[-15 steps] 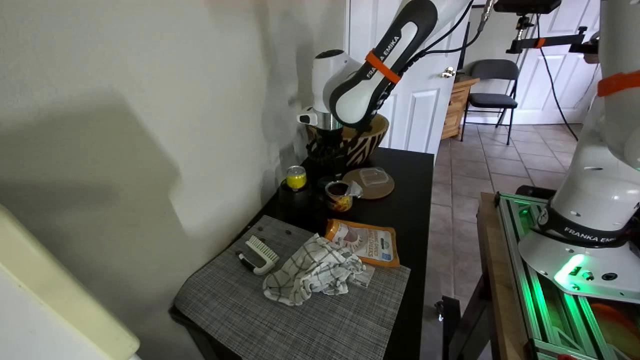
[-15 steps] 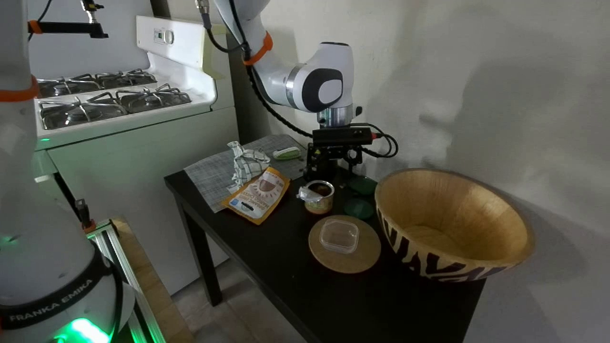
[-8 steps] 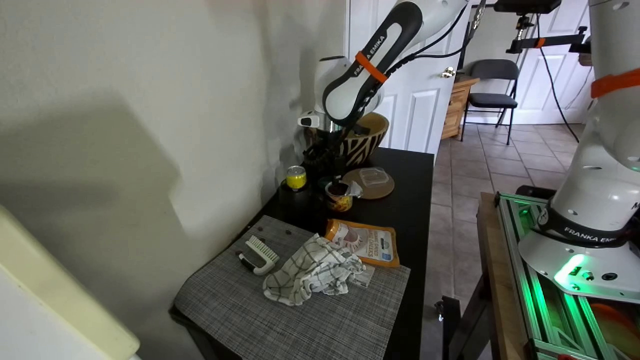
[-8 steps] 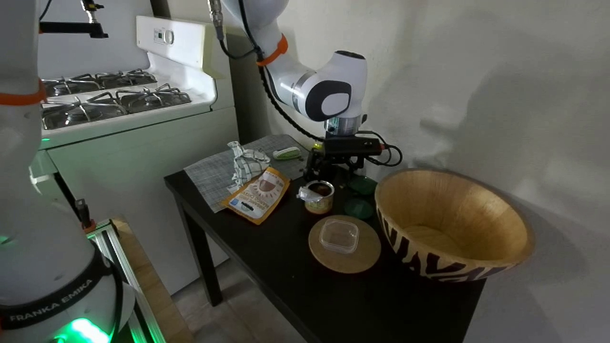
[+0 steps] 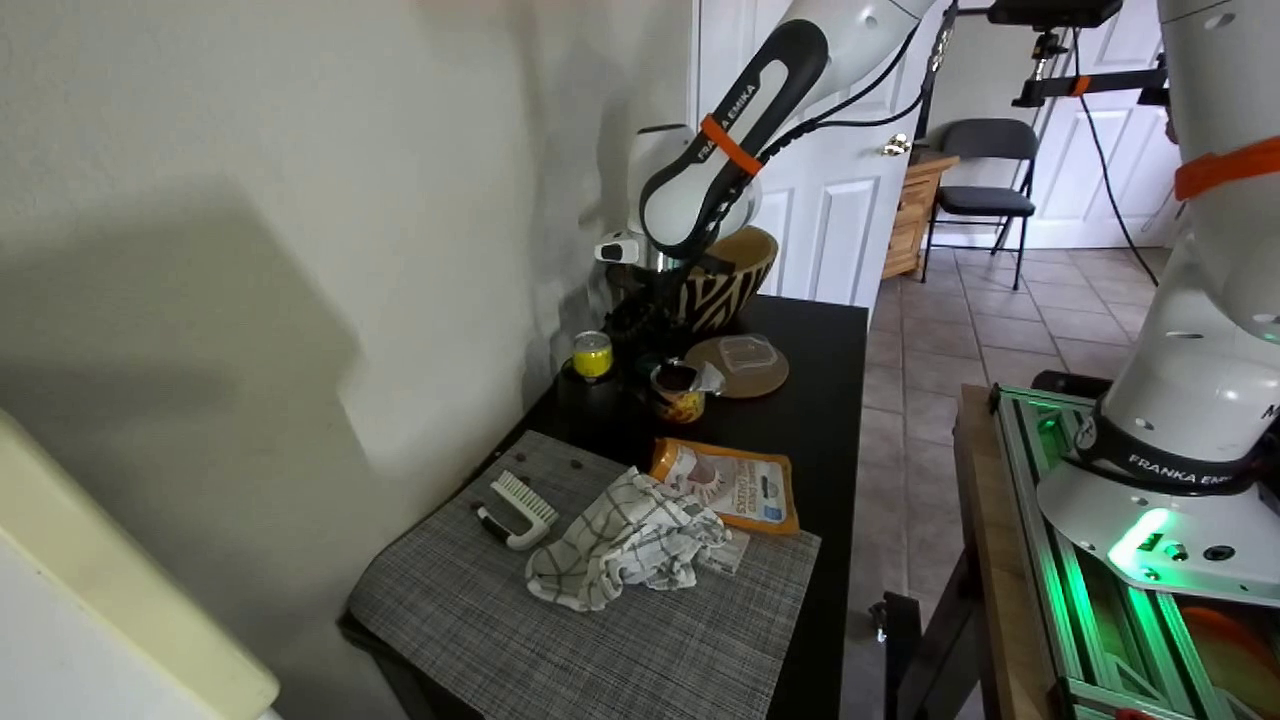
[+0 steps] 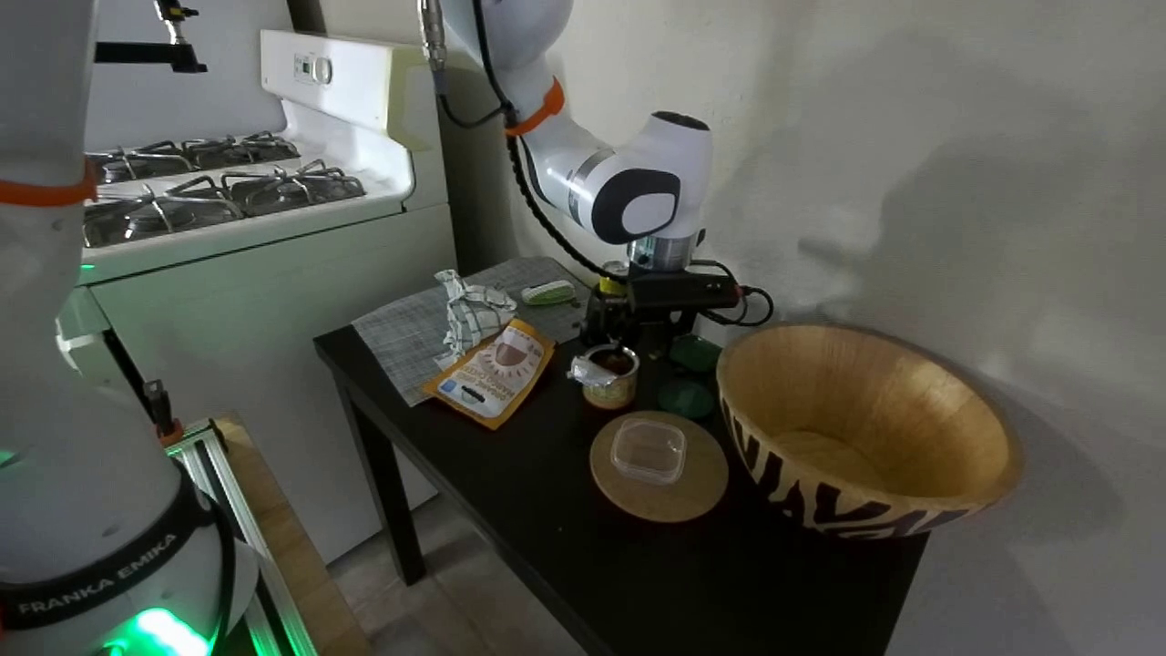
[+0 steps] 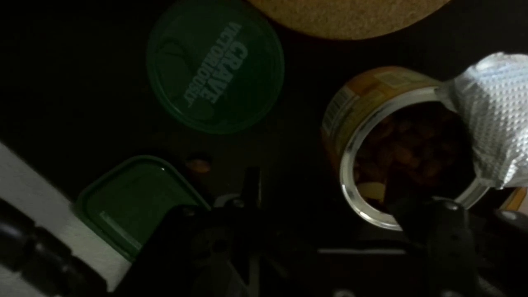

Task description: Put the coffee can into the wooden bowl

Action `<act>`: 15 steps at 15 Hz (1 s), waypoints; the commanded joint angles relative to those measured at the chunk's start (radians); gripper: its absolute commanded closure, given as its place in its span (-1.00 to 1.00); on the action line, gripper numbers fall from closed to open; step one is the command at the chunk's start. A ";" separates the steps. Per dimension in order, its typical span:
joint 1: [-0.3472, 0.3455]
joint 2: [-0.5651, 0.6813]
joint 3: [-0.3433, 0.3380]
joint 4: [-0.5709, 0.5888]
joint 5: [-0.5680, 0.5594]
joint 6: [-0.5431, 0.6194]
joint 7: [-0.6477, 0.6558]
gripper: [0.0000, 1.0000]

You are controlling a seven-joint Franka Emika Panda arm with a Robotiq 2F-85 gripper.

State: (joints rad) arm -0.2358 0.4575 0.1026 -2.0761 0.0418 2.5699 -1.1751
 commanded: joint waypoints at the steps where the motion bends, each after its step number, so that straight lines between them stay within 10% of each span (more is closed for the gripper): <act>1: 0.009 0.037 0.004 0.034 0.003 -0.024 -0.023 -0.55; 5: 0.019 0.050 0.002 0.042 -0.004 -0.030 -0.018 -0.47; 6: 0.022 0.053 0.002 0.045 -0.006 -0.031 -0.016 -0.09; 15: 0.049 0.022 -0.001 0.037 -0.021 -0.070 0.002 0.99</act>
State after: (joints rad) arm -0.2026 0.4945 0.1049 -2.0408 0.0349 2.5478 -1.1834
